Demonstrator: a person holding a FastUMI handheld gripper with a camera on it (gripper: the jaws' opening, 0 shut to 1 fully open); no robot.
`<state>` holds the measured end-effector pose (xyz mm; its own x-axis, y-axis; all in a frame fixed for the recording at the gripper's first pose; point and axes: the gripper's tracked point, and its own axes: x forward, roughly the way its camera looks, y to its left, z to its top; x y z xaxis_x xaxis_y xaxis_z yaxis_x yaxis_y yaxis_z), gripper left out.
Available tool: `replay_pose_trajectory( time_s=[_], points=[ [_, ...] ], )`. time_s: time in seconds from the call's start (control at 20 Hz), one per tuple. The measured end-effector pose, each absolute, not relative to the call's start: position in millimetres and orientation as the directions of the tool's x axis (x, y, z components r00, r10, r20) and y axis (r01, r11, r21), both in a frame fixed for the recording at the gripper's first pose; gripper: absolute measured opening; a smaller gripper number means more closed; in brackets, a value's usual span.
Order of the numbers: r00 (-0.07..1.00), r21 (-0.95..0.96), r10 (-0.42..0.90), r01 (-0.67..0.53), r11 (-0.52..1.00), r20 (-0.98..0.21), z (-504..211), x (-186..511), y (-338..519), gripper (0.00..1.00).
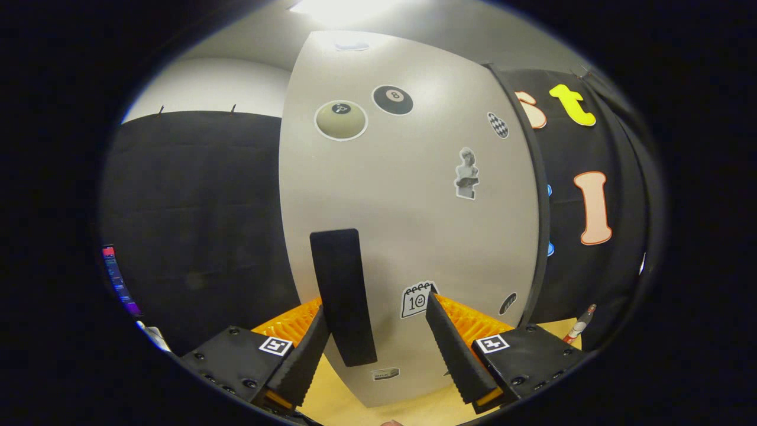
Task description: Open the shoe cabinet door, grab the shoes and put them into the shoe cabinet, then close the shoe cabinet door.
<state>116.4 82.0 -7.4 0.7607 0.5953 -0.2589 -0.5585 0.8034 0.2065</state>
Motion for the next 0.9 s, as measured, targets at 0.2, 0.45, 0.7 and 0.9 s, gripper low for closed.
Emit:
replay_pose_trajectory(
  time_s=[0.2,0.45,0.7,0.9],
  points=[
    [0.769,0.162,0.590,-0.567,0.808,-0.248,-12,141,116,0.97],
    [0.819,0.112,0.527,-0.516,0.850,-0.229,-20,173,147,0.97],
    [0.843,0.125,0.496,-0.480,0.868,-0.208,-23,189,168,0.96],
    [0.866,0.127,0.454,-0.436,0.891,-0.208,-28,210,175,0.94]
  ],
)
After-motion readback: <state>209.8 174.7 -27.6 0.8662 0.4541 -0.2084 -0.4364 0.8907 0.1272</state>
